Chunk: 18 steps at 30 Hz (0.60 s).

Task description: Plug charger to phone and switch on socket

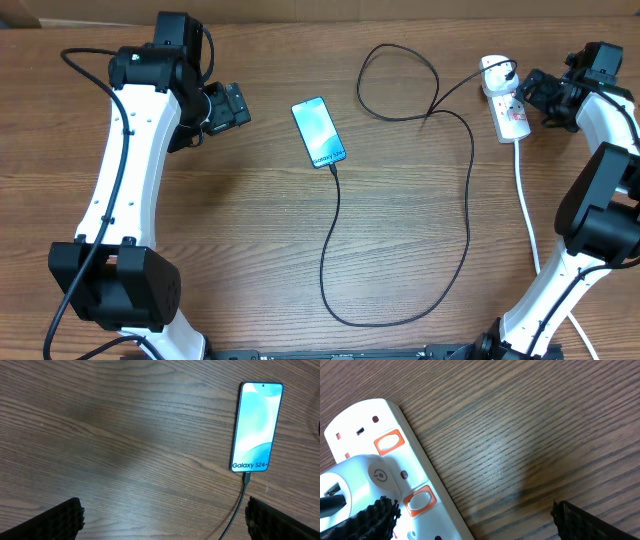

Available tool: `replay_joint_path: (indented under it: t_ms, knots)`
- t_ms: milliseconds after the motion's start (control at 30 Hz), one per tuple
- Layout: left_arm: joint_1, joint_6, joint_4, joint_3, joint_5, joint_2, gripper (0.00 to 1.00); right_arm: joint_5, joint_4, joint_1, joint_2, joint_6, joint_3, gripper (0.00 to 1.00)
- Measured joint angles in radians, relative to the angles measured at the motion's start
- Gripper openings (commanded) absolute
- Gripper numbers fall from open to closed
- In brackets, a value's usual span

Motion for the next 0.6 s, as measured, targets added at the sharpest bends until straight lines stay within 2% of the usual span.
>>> replay_joint_path:
  t_ms: [600]
  knots:
    - [0.0, 0.0, 0.0, 0.0, 0.0, 0.0, 1.0, -0.004, 0.003, 0.0, 0.034, 0.0, 0.0, 1.0]
